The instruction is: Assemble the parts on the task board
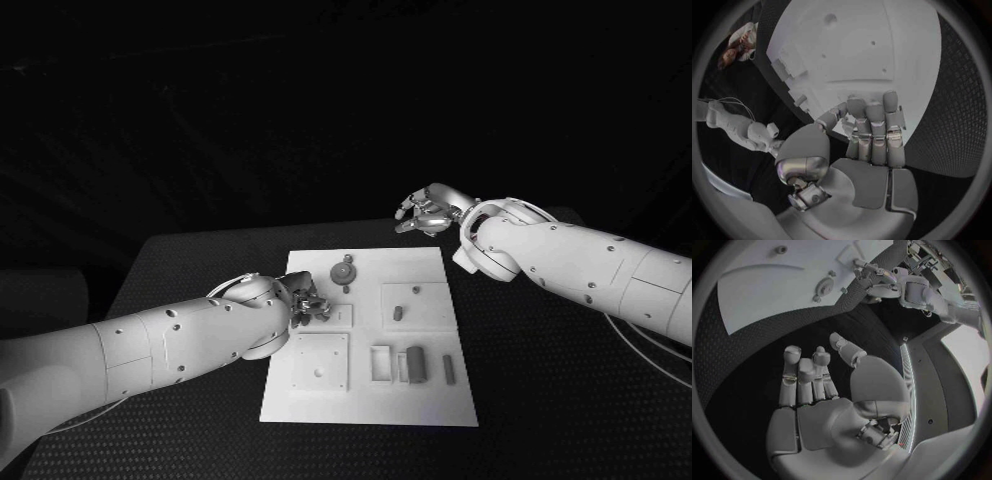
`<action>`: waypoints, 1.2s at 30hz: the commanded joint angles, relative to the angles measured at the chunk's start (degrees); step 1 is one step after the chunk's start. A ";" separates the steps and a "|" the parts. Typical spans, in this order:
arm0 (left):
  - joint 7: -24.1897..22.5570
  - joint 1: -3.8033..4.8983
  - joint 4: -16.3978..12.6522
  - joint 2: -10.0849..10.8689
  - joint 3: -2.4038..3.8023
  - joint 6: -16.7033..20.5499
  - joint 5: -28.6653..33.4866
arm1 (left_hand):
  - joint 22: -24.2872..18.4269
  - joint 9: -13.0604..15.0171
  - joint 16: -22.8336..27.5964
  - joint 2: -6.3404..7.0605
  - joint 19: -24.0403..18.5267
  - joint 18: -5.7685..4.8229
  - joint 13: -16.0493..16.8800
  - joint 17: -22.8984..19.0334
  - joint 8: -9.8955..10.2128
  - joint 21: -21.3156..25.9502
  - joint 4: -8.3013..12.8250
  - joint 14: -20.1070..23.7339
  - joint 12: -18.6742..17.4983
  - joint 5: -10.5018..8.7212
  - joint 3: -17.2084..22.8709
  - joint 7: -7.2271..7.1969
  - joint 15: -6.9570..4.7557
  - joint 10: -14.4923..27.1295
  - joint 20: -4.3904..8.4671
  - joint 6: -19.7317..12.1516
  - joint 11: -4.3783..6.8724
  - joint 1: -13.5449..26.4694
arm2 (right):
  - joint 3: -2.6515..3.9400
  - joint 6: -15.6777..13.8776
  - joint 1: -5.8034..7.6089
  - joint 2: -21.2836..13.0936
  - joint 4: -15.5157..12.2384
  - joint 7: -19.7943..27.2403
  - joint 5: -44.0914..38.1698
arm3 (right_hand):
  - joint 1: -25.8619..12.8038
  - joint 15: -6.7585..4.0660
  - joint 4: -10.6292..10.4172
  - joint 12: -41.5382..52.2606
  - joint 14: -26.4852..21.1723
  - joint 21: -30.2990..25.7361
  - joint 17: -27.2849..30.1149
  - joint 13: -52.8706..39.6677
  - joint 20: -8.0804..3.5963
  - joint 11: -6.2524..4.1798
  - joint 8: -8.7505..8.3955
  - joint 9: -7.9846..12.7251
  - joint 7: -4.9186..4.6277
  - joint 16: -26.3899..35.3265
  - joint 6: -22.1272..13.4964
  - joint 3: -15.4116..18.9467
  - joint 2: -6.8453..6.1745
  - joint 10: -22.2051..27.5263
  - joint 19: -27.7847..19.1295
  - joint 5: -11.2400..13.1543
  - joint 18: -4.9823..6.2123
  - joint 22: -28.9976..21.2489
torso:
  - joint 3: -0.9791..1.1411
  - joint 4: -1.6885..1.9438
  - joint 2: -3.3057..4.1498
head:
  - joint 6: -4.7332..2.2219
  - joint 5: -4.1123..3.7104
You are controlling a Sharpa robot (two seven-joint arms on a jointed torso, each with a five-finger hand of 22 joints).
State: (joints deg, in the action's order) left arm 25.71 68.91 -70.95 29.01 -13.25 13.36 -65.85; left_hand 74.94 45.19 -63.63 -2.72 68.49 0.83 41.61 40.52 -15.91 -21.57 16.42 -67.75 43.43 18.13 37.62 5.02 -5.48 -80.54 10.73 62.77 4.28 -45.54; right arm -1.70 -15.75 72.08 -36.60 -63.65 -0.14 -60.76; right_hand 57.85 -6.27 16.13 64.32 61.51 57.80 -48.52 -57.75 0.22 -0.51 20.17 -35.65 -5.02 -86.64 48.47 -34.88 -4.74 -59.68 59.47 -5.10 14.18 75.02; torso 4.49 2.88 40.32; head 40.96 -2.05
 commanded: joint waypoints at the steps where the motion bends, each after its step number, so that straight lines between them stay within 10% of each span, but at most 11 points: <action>1: 1.11 -0.27 0.36 0.22 -0.23 1.30 0.15 | 1.18 0.10 -0.35 -0.76 0.44 0.88 -0.13 -0.32 -0.15 0.35 -0.03 0.48 0.24 -0.72 0.27 -4.10 0.06 1.04 0.18 6.68 1.00 -0.65 | 0.03 0.56 0.01 0.03 -0.01 0.67 0.05 | -0.23 -0.03 -0.17 -0.19 -0.28 -0.21 0.01 0.07 0.03 0.00 -0.33 -0.09 -0.52 0.38 9.61 0.07 0.14 4.16 -0.47 -0.33 0.82 0.63 | 0.01 -0.01 -0.01 | 0.01 0.01; 36: 1.19 -0.28 1.31 -1.67 0.19 0.88 0.66 | 1.20 0.07 -1.50 -1.06 0.52 0.75 -0.63 -2.04 0.36 0.44 -0.04 0.77 0.59 -3.20 0.19 -4.00 -0.08 1.07 0.31 6.52 0.93 -0.71 | 0.03 0.70 0.01 0.13 0.13 0.62 0.05 | -0.32 -0.03 -0.13 -0.17 -0.29 -0.23 0.00 0.09 0.04 0.00 -0.43 -0.15 -0.51 0.38 9.65 0.06 0.16 4.18 -0.47 -0.34 0.82 0.66 | 0.01 -0.02 -0.03 | -0.05 -0.05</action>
State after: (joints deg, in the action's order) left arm 26.65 68.81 -69.55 27.51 -12.95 15.38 -65.67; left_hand 74.91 45.22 -64.78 -2.79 68.70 0.83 41.06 38.55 -15.74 -21.34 16.43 -67.35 43.66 15.11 37.48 4.96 -5.51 -80.44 10.94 62.82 4.19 -45.62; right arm -1.70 -15.69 72.08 -36.51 -63.53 -0.09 -60.65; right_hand 57.86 -6.16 16.12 64.32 61.61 57.80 -48.52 -57.75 0.22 -0.51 19.96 -35.74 -5.02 -86.64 48.47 -34.88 -4.75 -59.68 59.47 -5.10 14.17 75.02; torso 4.50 2.87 40.30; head 40.93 -2.11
